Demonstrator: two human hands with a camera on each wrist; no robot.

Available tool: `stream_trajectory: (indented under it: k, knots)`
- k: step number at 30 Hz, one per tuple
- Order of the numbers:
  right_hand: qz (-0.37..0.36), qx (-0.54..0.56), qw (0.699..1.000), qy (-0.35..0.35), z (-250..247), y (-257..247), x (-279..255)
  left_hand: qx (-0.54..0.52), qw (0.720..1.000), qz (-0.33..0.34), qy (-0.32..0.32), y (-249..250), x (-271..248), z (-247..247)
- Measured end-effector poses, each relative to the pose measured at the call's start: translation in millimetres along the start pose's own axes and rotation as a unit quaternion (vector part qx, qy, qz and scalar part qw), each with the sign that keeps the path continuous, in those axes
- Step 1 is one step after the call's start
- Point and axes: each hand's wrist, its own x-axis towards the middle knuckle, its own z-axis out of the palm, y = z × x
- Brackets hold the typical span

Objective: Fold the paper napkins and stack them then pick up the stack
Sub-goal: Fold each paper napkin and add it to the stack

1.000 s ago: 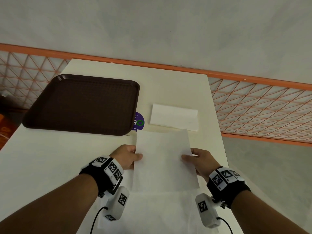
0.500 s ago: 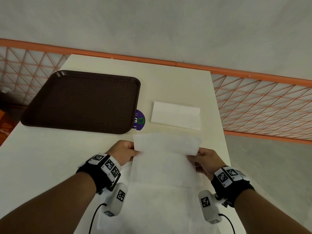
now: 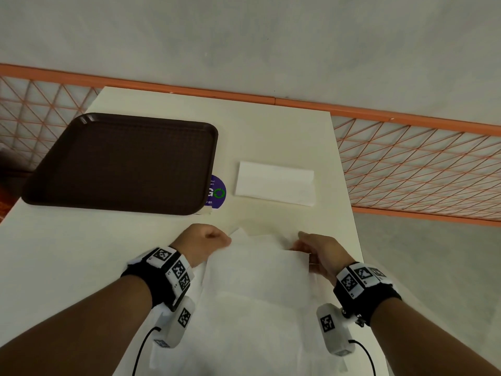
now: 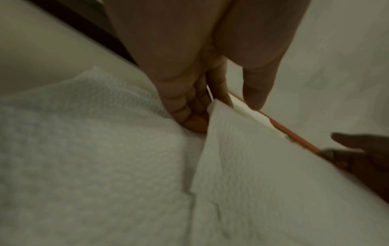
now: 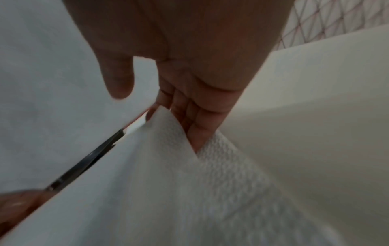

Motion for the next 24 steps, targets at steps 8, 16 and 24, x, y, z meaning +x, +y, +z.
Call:
stream_trajectory:
  k: [8,16,24]
  knots:
    - [-0.119,-0.323,0.939,0.025,7,1,-6,0.24,0.967,0.084,-0.009,8,-9,16]
    - [-0.126,-0.383,0.913,0.058,9,-3,-13,0.357,0.93,0.08,-0.028,16,-17,22]
    - [-0.294,-0.619,0.728,-0.003,25,7,-32,0.527,0.824,0.202,-0.057,15,-37,55]
